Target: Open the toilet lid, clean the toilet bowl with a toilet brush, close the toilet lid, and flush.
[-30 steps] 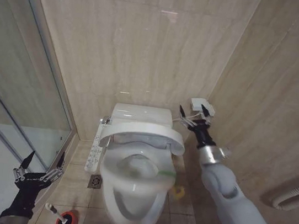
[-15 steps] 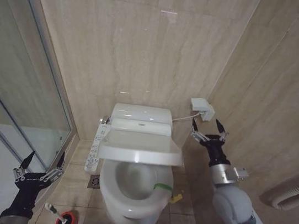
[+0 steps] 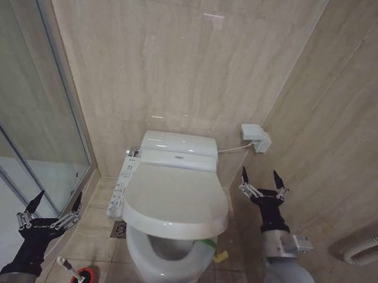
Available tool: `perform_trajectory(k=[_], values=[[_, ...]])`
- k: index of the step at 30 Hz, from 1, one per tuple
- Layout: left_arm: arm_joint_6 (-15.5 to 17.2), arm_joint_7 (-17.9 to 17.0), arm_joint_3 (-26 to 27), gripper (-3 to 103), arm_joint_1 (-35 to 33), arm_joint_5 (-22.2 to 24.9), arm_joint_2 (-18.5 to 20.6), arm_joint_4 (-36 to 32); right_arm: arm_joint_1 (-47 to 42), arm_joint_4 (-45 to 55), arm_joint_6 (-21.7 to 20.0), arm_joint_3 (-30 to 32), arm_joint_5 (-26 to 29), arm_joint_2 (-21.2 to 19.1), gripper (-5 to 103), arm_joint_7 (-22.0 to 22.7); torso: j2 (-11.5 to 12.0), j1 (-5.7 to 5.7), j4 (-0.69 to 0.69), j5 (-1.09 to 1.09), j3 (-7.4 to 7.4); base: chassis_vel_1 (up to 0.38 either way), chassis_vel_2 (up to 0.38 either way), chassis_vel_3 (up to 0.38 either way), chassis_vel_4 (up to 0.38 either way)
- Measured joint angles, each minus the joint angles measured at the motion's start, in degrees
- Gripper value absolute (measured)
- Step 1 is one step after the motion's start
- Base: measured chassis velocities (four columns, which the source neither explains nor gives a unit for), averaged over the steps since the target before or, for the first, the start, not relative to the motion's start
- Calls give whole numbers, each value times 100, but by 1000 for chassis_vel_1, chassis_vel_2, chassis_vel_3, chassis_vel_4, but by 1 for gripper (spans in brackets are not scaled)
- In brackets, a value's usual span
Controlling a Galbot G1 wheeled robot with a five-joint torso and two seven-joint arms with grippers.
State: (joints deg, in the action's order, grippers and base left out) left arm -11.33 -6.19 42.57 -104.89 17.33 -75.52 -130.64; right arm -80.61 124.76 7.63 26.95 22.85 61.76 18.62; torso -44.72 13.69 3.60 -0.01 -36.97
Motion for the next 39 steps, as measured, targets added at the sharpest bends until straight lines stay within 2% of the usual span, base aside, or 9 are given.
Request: perform_trajectory(k=[7,10,30,35,39], values=[[0,0,0,97,0,0,0,0,-407,103,-29,189,-224,210,100,22,0,0,1,1,0,0,0,0,0],[0,0,0,97,0,0,0,0,-604,92,19,299,-505,320,100,-2,0,0,1,1,0,0,0,0,0],[0,0,0,97,0,0,0,0,-1308,488,203,649,-774,1170,100,-327,0,0,1,0,0,0,0,0,0],[0,0,0,97,0,0,0,0,-1640,565,320,683,-992,1516,100,-583,0,0,2,1,0,0,0,0,0],[0,0,0,97,0,0,0,0,-1749,615,345,707,-1079,1637,100,-684,0,0,1,0,0,0,0,0,0]])
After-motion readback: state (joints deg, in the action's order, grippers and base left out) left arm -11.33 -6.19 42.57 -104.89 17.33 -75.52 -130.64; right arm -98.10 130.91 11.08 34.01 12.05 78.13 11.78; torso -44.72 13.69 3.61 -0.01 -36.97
